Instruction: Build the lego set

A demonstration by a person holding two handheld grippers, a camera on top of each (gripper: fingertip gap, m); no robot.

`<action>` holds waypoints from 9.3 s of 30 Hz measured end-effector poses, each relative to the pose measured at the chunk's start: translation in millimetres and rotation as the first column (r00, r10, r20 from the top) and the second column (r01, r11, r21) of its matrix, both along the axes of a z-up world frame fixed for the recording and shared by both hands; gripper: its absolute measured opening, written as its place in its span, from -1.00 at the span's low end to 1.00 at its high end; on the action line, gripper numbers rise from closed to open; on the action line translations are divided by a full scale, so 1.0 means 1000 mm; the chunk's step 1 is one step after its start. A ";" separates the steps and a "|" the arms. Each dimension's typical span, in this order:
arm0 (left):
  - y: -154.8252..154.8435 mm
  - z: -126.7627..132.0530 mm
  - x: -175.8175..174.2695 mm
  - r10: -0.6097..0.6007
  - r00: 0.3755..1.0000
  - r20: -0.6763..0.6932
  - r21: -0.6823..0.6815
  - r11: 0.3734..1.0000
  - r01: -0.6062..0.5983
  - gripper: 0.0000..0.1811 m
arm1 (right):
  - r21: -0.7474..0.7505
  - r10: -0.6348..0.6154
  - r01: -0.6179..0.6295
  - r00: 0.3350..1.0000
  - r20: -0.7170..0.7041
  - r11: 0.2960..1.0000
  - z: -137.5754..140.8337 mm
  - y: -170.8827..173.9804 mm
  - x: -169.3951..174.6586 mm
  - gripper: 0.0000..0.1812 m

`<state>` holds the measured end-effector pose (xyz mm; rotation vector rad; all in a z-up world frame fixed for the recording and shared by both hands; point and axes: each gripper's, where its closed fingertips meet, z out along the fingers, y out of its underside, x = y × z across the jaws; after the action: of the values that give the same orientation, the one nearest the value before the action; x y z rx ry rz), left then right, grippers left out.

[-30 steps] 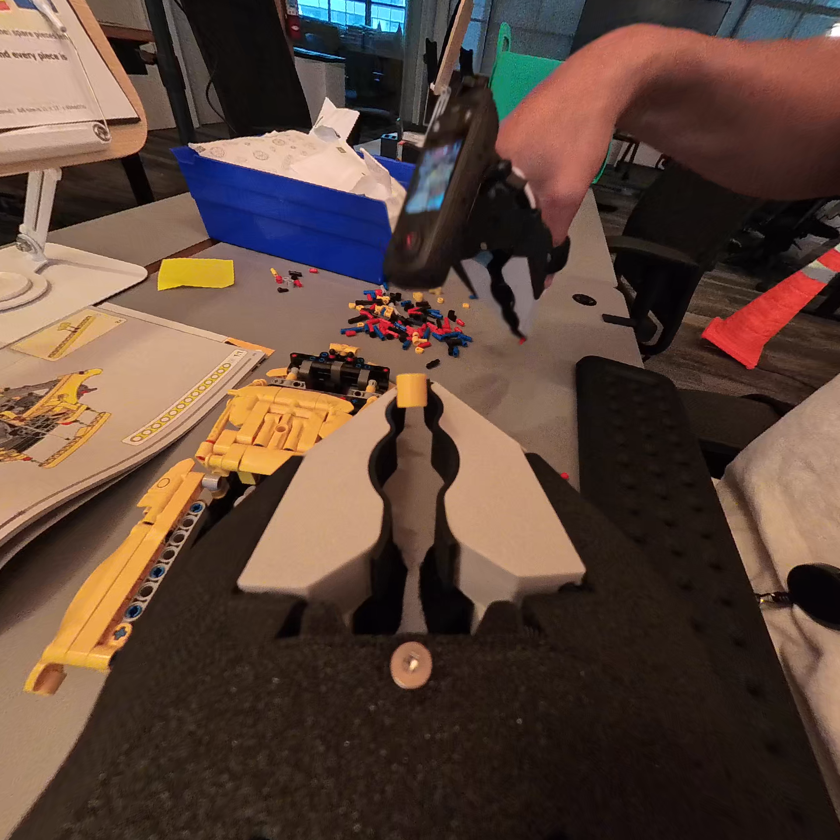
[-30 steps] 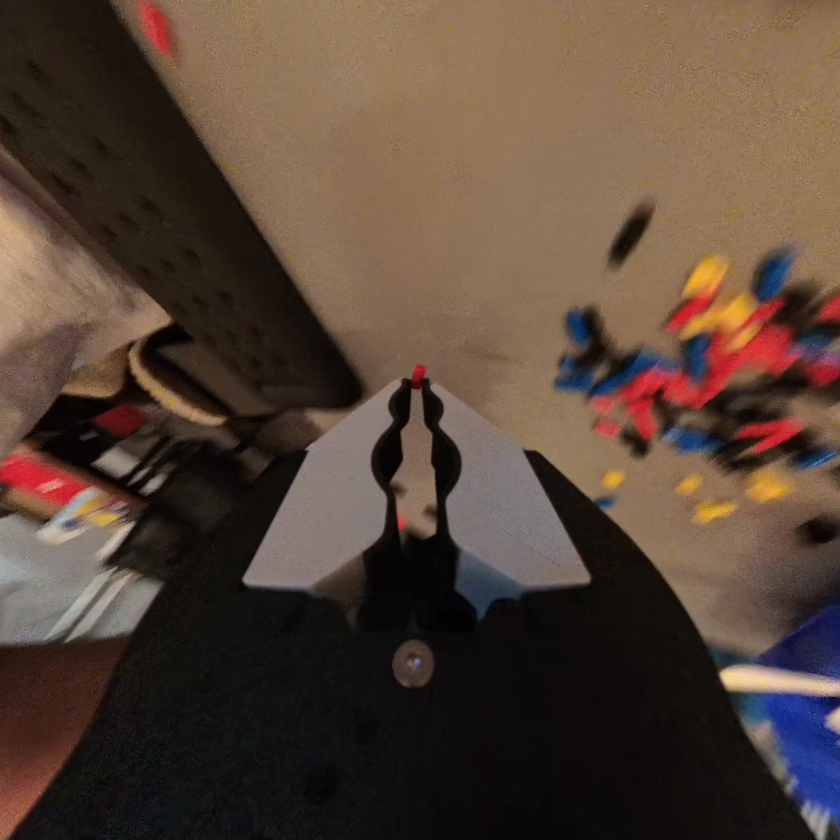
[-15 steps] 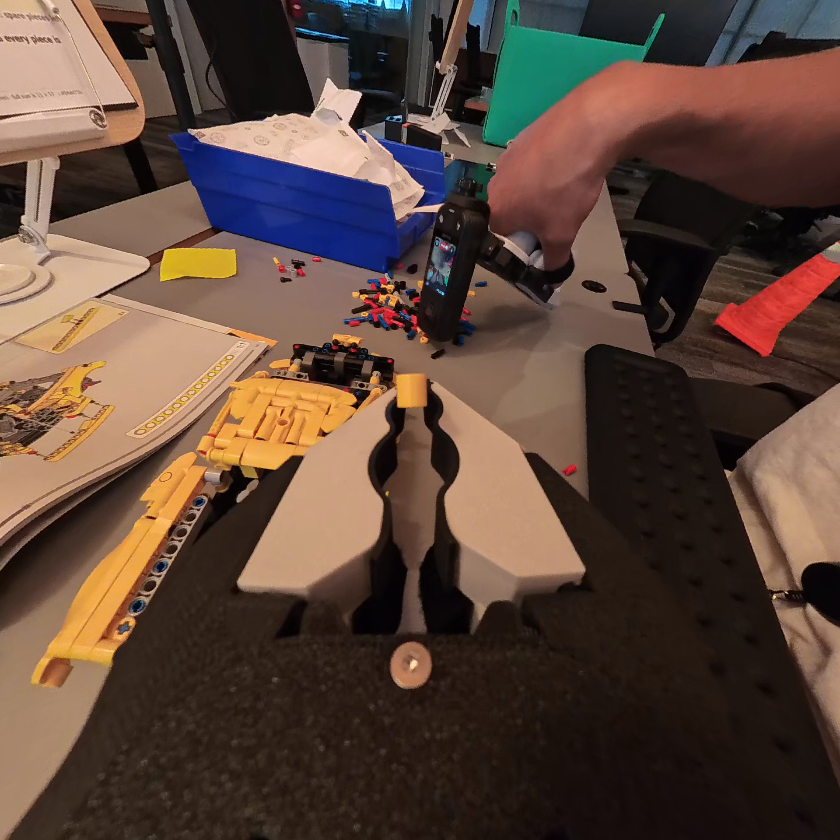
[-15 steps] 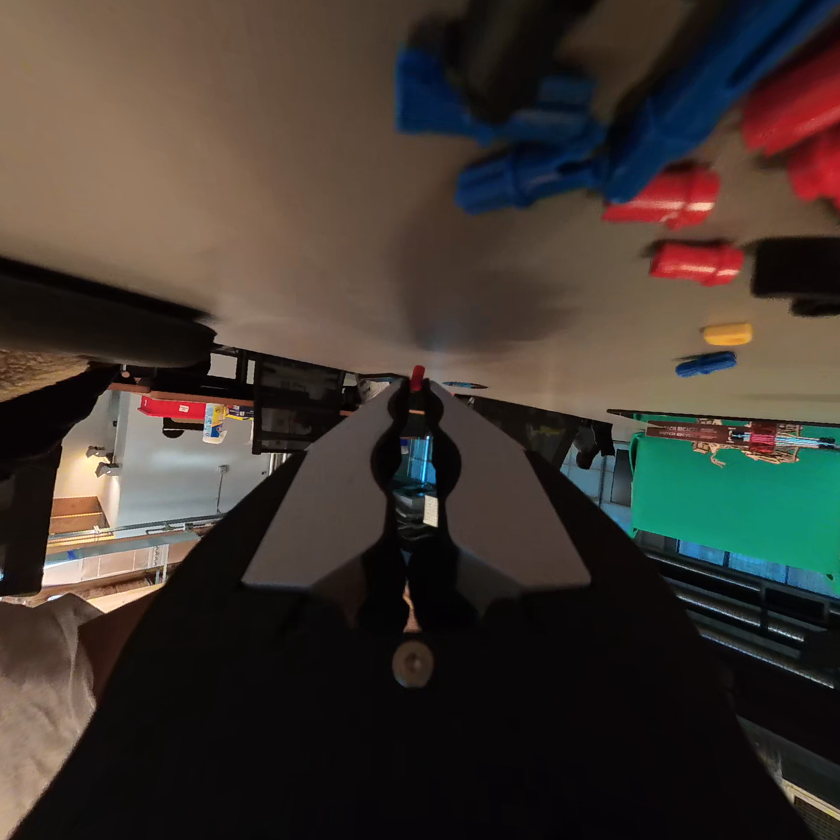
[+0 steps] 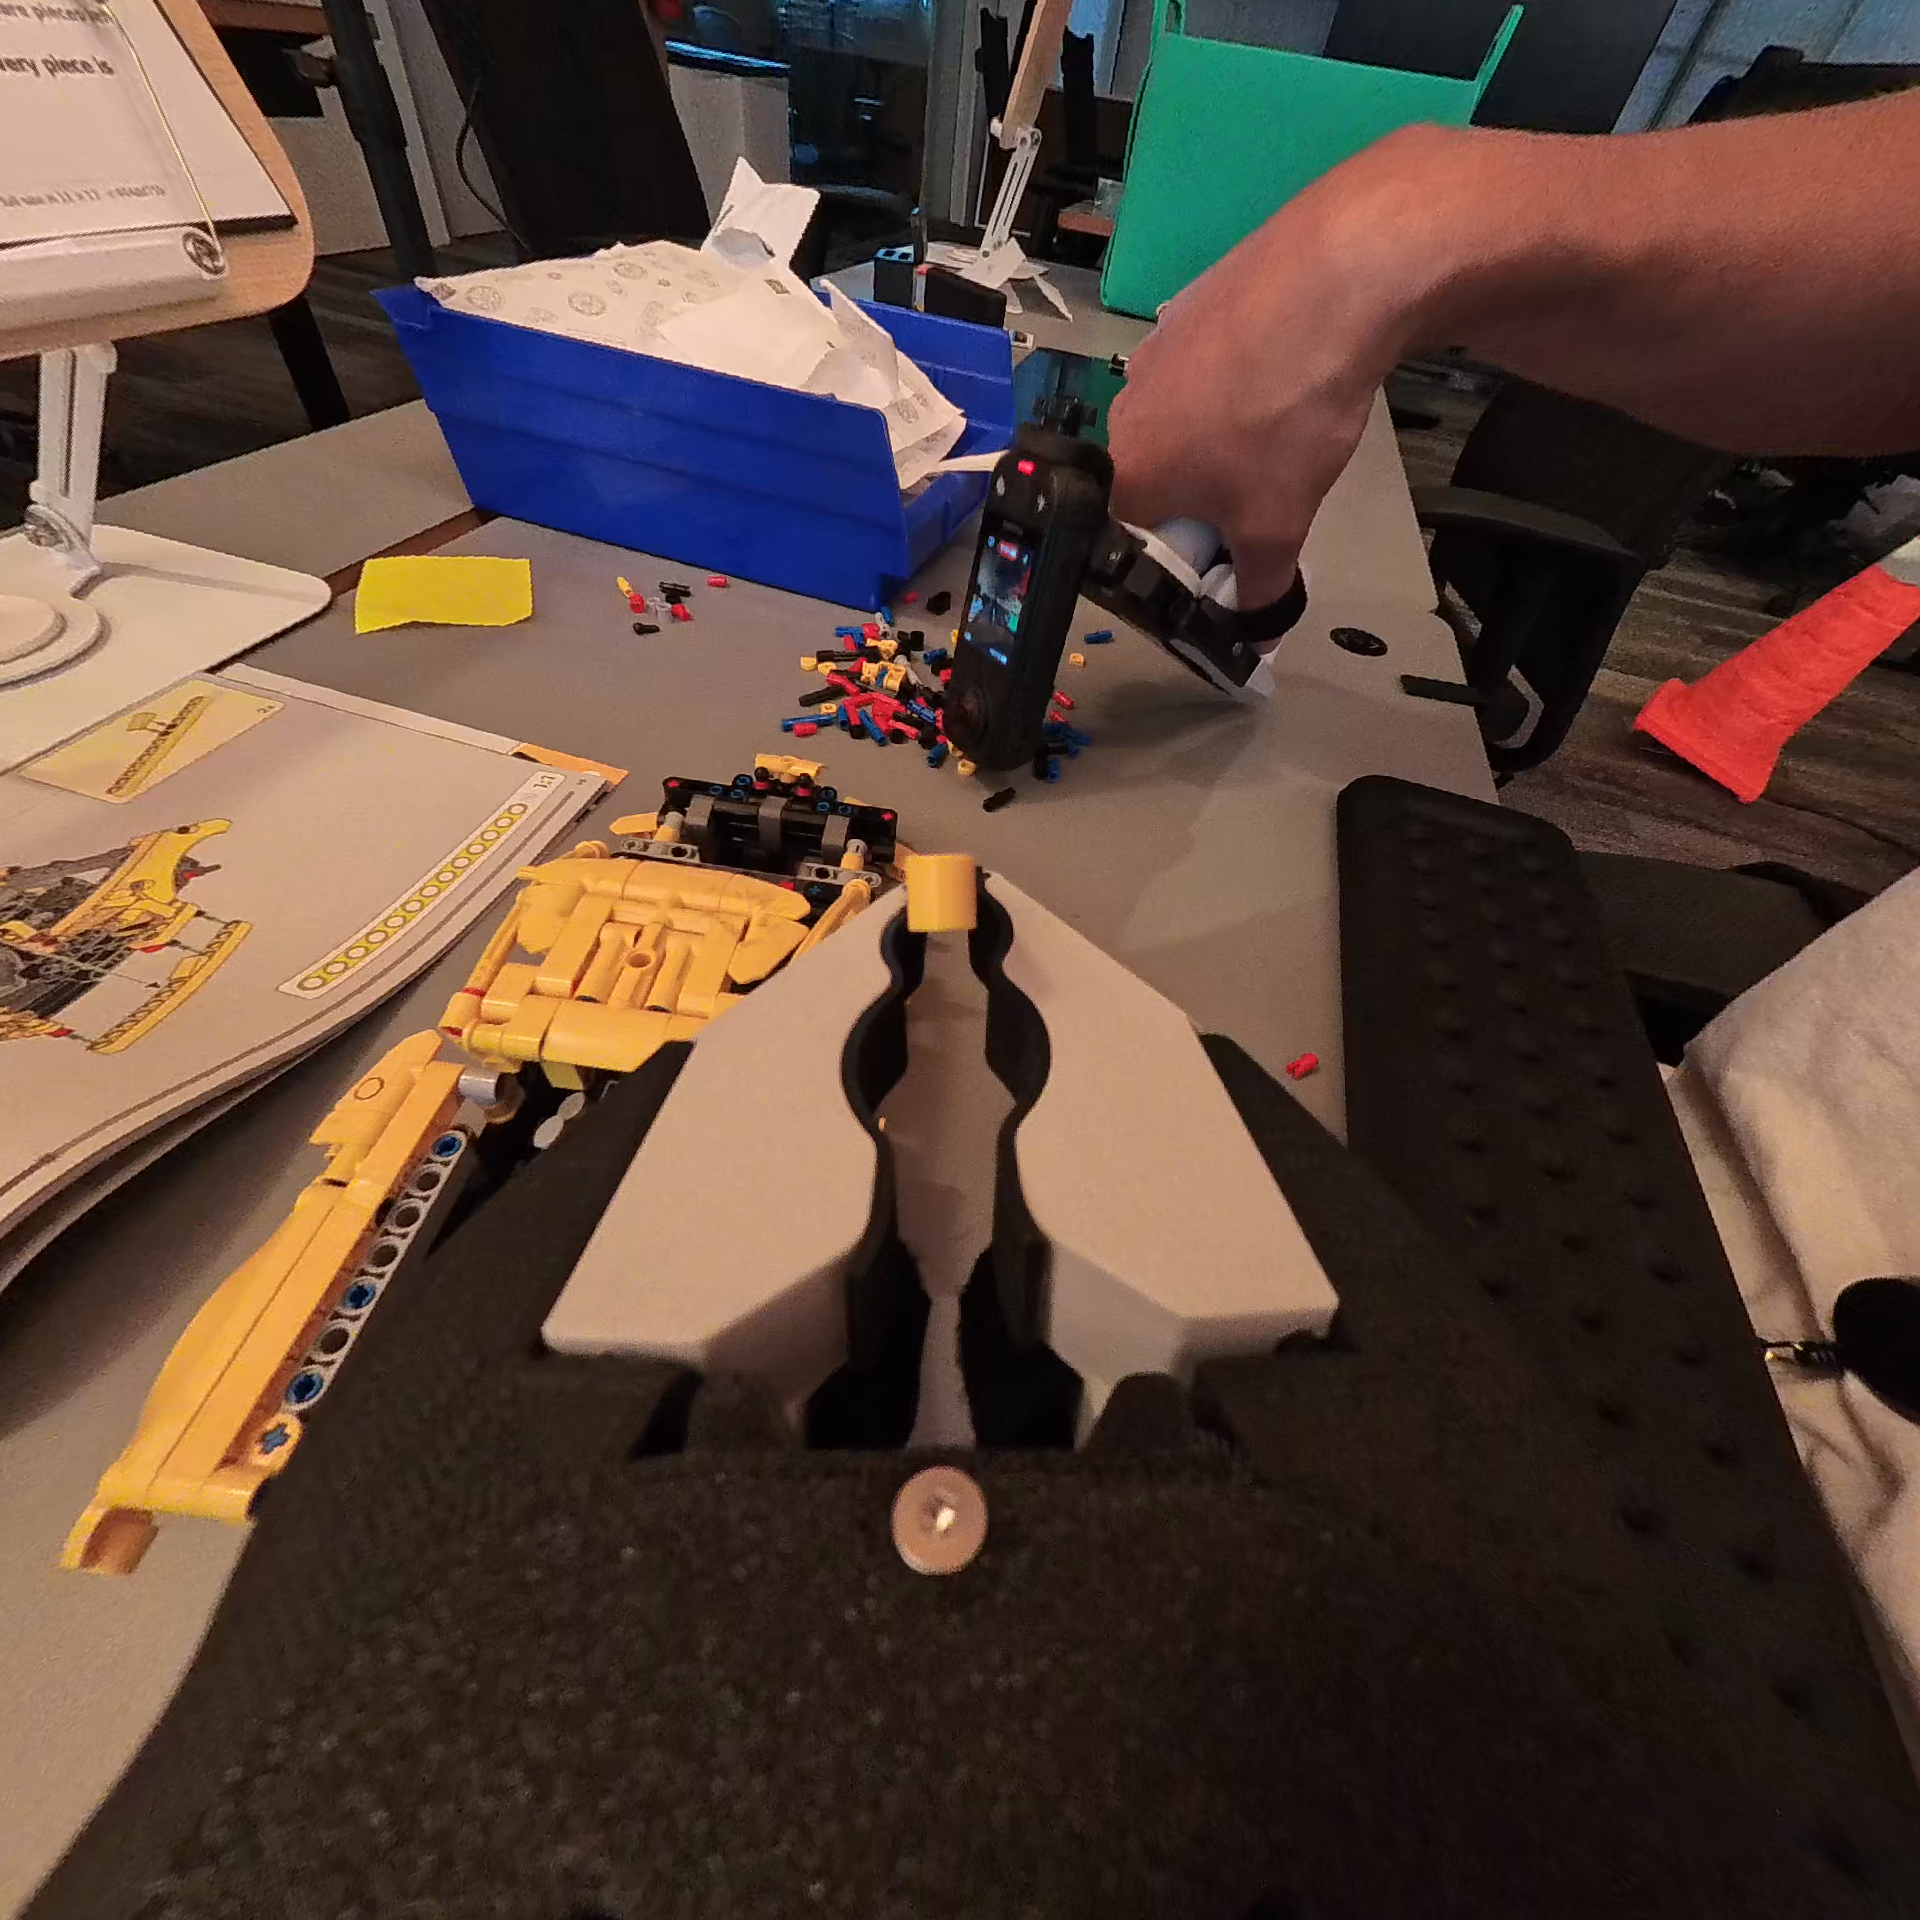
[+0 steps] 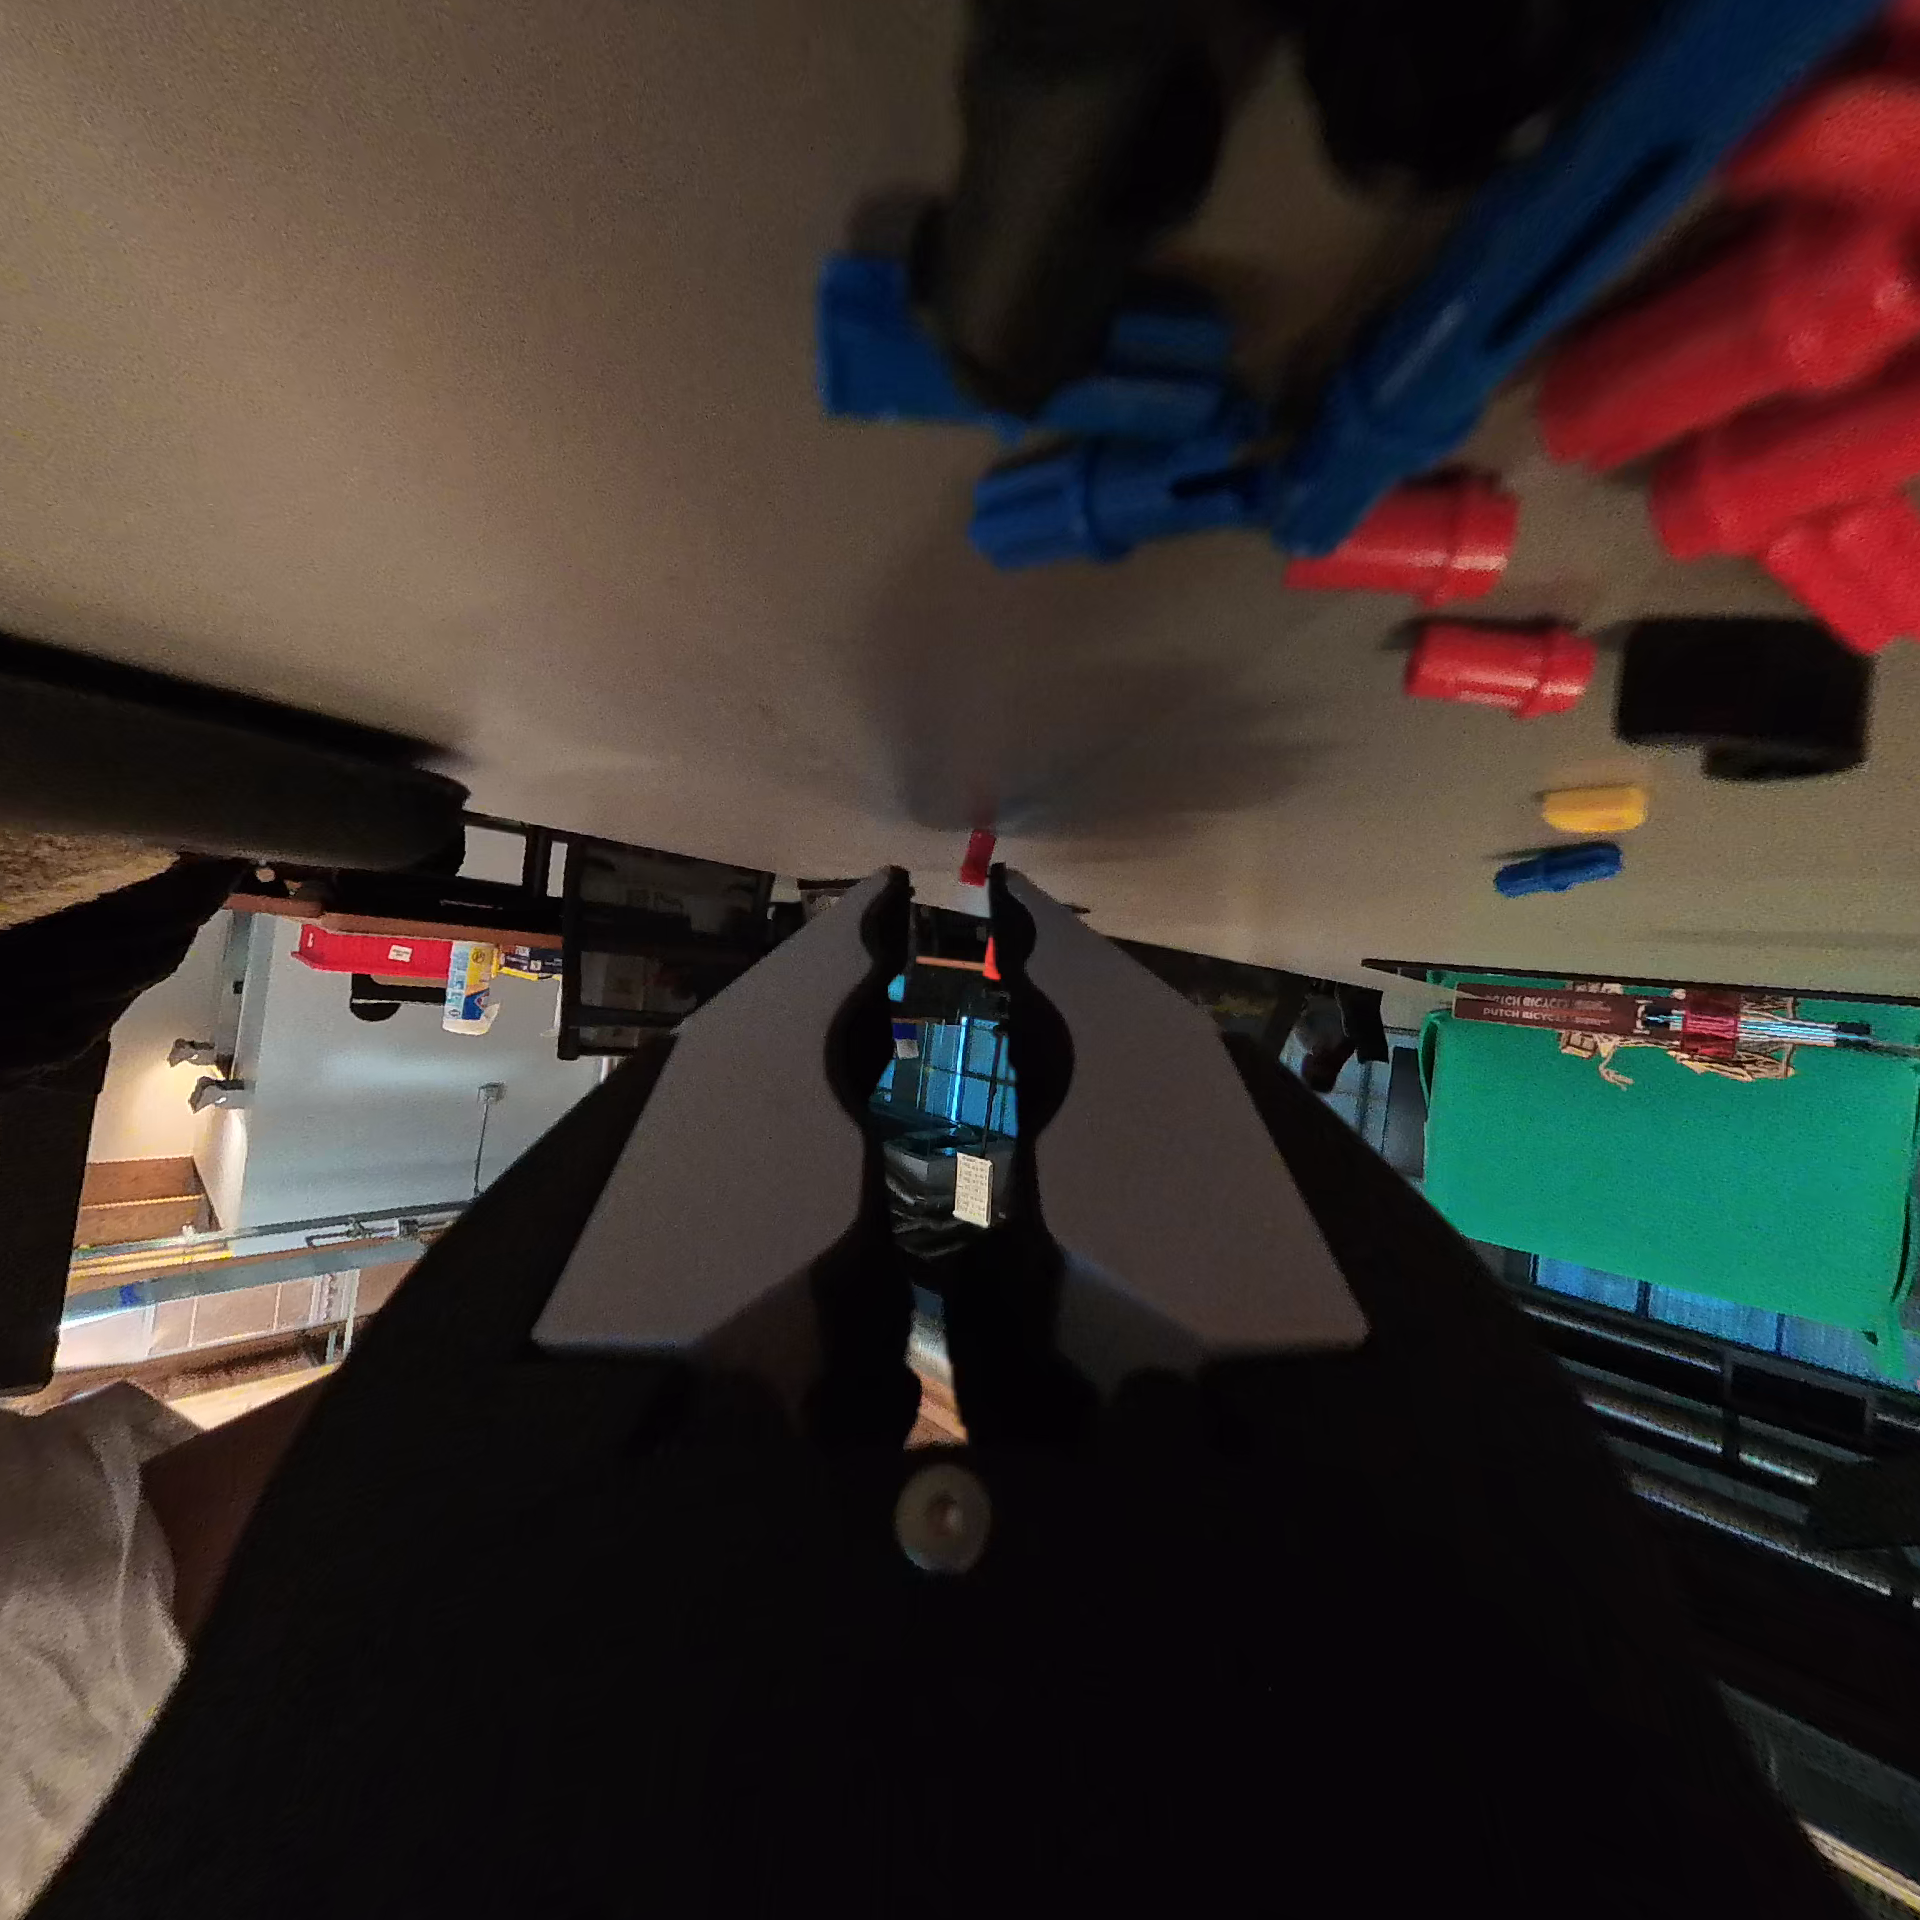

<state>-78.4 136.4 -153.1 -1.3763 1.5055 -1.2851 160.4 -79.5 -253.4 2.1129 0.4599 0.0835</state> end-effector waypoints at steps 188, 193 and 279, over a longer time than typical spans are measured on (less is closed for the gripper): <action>0.015 0.007 -0.005 0.077 0.996 0.041 -0.098 0.993 -0.072 -0.92 | 0.953 0.546 0.143 0.792 -0.272 0.267 -0.008 0.092 -0.201 -0.96; 0.015 0.010 -0.005 0.076 0.996 0.050 -0.104 0.992 -0.071 -0.92 | 0.937 0.463 -0.229 0.882 0.085 0.265 0.015 0.080 -0.085 -0.96; -0.014 0.017 -0.003 -0.049 0.993 0.108 0.007 0.999 0.048 -0.92 | 0.932 0.590 0.361 0.746 -0.309 0.032 0.108 0.128 -0.118 -0.96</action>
<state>-81.6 122.7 -135.7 -1.2543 1.4753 -1.3630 42.5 48.3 -145.8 3.6047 1.4006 -0.4333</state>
